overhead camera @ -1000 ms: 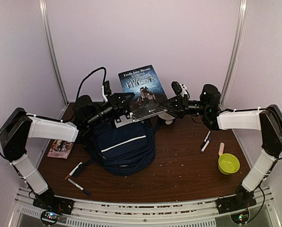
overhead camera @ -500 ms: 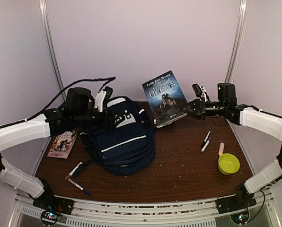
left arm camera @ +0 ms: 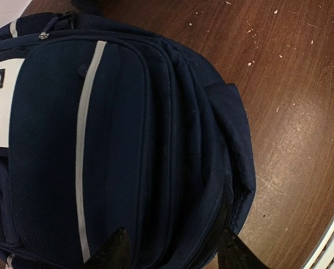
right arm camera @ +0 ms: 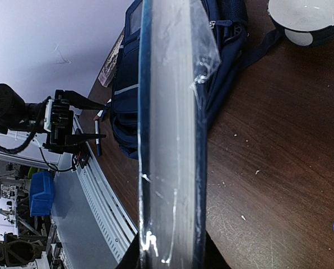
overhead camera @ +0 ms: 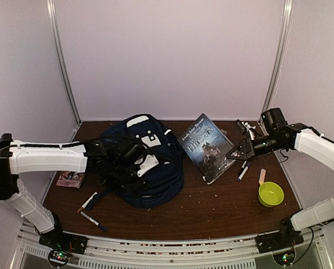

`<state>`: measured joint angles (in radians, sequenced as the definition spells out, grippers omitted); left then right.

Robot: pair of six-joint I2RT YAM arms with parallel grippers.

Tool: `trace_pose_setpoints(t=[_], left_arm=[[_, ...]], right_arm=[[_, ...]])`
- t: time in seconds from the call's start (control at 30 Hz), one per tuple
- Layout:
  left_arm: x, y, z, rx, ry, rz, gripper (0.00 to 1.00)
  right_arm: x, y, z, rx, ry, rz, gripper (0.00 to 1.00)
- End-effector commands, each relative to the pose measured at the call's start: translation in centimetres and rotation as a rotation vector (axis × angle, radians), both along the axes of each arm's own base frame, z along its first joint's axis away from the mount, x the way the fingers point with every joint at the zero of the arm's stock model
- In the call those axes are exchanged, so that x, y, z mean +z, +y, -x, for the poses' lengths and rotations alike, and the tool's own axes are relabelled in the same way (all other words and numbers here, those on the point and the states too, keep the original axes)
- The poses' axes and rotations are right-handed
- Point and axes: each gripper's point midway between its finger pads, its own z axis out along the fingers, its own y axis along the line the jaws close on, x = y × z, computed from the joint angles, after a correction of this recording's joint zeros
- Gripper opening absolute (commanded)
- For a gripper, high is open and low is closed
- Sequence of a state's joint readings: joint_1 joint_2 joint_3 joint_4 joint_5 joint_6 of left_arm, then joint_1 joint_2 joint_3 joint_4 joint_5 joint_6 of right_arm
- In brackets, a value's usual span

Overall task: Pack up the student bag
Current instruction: Pick up the largest pocket of the bag from the student bag.

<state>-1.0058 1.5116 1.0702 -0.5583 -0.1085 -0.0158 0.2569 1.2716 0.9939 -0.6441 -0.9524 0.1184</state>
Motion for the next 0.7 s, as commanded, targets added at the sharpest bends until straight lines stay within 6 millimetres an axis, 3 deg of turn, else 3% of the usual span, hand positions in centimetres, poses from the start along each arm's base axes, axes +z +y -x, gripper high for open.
trace_pose_setpoints(t=[0.0, 0.13, 0.33, 0.5, 0.67], left_arm=[[-1.1, -1.6, 0.3, -0.085, 0.016, -0.078, 0.49], [-2.8, -1.6, -0.9, -0.025, 0.026, -0.165, 0.36], [-4.0, -2.8, -0.3, -0.046, 0.102, -0.16, 0.45], [-3.3, -2.9, -0.8, -0.012, 0.115, -0.148, 0.43], [-1.7, -3.5, -0.9, 0.006, 0.242, 0.011, 0.44]], right_arm=[[3.4, 0.0, -0.2, 0.046, -0.182, -0.052, 0.0], [3.1, 0.0, -0.1, 0.043, -0.188, -0.057, 0.0], [2.5, -0.1, 0.0, 0.044, -0.186, -0.054, 0.0], [2.2, -0.2, 0.0, 0.045, -0.185, -0.056, 0.0], [2.0, -0.2, 0.0, 0.045, -0.187, -0.06, 0.0]])
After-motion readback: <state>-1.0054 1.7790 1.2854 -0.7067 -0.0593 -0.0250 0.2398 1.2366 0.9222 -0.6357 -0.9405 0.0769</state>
